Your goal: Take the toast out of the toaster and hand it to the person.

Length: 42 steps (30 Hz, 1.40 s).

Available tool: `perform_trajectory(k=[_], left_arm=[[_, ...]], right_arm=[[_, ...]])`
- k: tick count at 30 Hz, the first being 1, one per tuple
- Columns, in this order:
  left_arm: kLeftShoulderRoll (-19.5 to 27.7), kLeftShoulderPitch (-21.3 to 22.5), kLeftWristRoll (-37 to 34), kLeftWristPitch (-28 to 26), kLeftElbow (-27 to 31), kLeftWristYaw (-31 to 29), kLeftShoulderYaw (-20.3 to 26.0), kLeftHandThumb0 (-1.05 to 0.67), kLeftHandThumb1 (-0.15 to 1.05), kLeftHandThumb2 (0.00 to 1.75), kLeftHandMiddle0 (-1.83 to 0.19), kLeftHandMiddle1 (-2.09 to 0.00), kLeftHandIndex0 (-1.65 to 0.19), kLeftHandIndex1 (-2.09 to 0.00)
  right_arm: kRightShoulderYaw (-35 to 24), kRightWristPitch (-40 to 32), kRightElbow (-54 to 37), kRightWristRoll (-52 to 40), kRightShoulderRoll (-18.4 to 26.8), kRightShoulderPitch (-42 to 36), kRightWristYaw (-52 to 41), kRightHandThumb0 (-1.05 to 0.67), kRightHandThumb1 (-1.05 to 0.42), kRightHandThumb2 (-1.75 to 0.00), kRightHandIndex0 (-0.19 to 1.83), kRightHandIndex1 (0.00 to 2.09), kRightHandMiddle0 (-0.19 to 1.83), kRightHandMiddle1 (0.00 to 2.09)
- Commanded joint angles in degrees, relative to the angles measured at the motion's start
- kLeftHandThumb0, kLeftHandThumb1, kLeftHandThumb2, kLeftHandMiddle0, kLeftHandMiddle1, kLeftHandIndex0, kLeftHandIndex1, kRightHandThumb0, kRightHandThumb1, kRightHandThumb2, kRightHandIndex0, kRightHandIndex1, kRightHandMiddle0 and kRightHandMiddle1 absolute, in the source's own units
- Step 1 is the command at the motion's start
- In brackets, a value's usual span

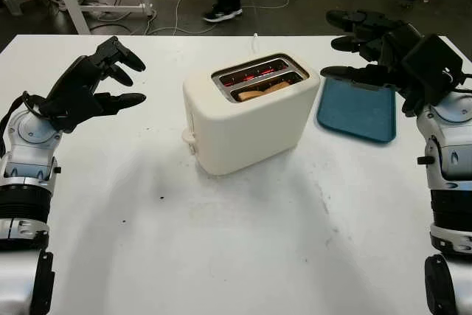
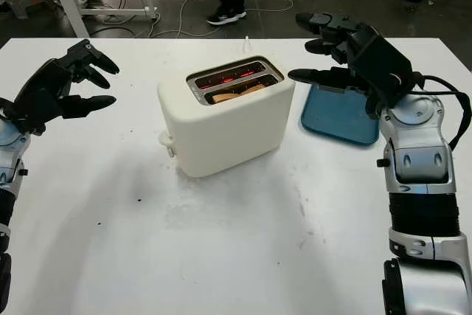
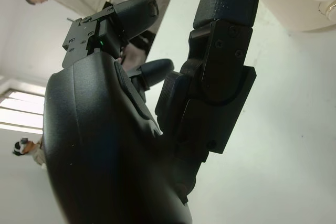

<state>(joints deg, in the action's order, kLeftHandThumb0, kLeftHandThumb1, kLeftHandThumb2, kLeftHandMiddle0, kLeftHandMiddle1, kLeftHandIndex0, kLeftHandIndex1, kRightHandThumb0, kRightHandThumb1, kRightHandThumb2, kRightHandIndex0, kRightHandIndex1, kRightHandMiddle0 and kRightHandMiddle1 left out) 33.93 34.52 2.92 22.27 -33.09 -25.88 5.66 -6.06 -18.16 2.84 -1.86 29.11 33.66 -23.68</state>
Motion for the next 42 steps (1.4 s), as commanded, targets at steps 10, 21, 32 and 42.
perform_trajectory(k=[10, 21, 32, 42], left_arm=[[0.1, 0.66, -1.28, 0.68, -0.16, 0.31, 0.49, -1.05, 0.92, 0.15, 0.0, -1.67, 0.0, -1.57], [-0.68, 0.43, -5.74, -0.59, -0.19, -2.1, 1.46, -1.05, 0.92, 0.03, -0.2, -1.51, -0.26, -1.36], [-1.8, 0.54, -7.01, 1.5, -1.02, -1.8, 2.51, -1.05, 0.92, 0.06, -0.32, -1.45, -0.31, -1.33], [-2.16, 0.9, -6.72, 4.43, -2.78, -0.72, 2.87, -1.05, 0.92, 0.06, -0.37, -1.39, -0.35, -1.26]], right_arm=[[-0.21, 0.03, -0.12, -0.77, -0.32, 0.23, 0.19, -0.35, -0.73, 0.0, 0.08, 0.82, 0.48, 0.01], [0.19, 0.16, -0.35, -0.3, -0.37, 0.12, 0.42, -0.35, -0.73, 0.0, 0.08, 0.82, 0.49, 0.01], [0.4, -0.11, -0.66, 0.02, -0.02, 0.02, 0.56, -0.33, -0.74, 0.0, 0.1, 0.81, 0.49, 0.02], [-0.1, 0.01, -0.45, -0.92, -0.54, -0.06, 0.49, -0.32, -0.74, 0.0, 0.08, 0.8, 0.48, 0.01]])
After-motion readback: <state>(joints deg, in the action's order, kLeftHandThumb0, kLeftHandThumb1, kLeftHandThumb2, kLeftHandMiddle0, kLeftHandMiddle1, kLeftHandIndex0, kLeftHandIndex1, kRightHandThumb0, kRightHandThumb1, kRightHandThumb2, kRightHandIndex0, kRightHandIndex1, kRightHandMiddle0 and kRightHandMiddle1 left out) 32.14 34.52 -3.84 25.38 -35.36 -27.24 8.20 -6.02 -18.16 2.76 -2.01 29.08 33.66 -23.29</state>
